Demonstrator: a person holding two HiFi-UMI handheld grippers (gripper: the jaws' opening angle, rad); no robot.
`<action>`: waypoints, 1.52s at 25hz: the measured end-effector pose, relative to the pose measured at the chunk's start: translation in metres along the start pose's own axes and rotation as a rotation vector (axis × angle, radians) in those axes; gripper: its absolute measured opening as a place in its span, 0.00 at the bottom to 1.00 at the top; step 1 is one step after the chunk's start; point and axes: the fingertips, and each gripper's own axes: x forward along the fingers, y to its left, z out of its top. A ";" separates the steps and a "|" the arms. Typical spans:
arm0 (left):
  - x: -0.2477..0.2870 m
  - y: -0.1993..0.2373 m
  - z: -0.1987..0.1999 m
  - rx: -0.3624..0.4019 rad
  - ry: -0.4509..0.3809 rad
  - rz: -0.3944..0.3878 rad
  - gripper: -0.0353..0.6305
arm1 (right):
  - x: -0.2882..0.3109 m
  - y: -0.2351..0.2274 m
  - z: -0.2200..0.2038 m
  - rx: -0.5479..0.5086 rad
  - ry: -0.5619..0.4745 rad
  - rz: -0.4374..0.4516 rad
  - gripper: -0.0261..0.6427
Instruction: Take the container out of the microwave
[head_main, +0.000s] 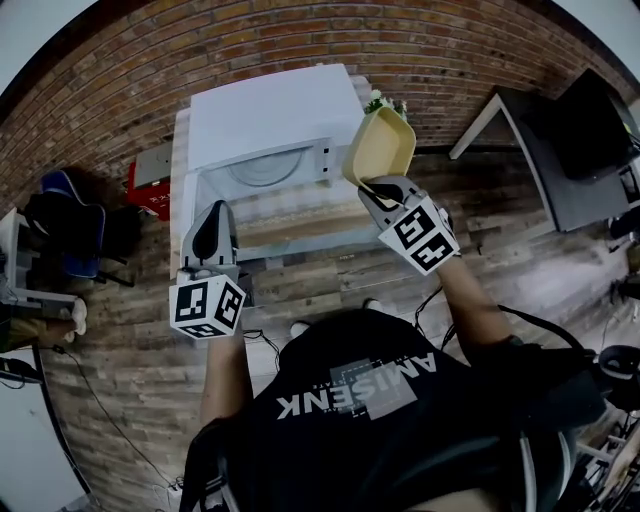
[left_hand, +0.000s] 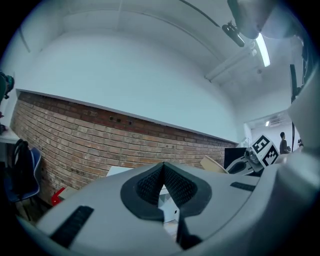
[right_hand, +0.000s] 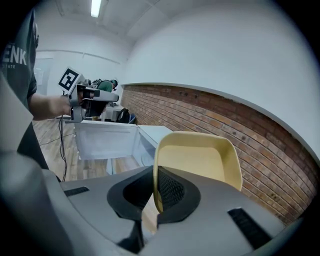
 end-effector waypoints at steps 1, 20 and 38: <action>0.002 -0.004 -0.001 0.002 0.003 0.004 0.07 | -0.005 -0.007 -0.002 0.005 -0.007 -0.010 0.11; 0.026 -0.028 0.004 -0.019 0.024 0.068 0.07 | -0.064 -0.101 0.002 0.102 -0.171 -0.159 0.11; 0.043 -0.033 0.012 -0.005 0.015 0.064 0.07 | -0.050 -0.125 0.009 0.071 -0.155 -0.195 0.10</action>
